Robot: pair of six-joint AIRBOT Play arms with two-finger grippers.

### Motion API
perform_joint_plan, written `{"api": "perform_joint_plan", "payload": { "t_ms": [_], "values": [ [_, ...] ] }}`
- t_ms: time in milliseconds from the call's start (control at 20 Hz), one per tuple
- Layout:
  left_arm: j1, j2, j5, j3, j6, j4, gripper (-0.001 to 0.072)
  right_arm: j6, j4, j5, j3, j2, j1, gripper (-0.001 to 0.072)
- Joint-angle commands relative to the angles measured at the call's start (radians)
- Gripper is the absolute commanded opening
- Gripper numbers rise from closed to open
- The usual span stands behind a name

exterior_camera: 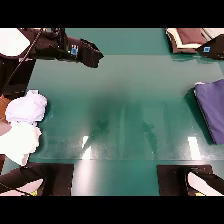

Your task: Fold the shirts.

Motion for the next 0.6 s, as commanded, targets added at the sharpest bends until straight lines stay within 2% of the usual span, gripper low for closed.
{"api": "perform_joint_plan", "payload": {
  "t_ms": [0,300,550],
  "values": [
    [0.0,0.0,0.0,0.0,0.0,0.0,0.003,0.0,0.002,0.003,0.001,0.0,0.003,0.0016],
    [0.0,0.0,0.0,0.0,0.0,0.0,0.003,0.0,0.003,0.014,0.001,0.0,0.003,0.0016],
    [0.0,0.0,0.056,0.0,0.0,-0.002,0.003,0.0,0.003,0.016,0.001,0.0,0.003,0.0016]
  ]
}}
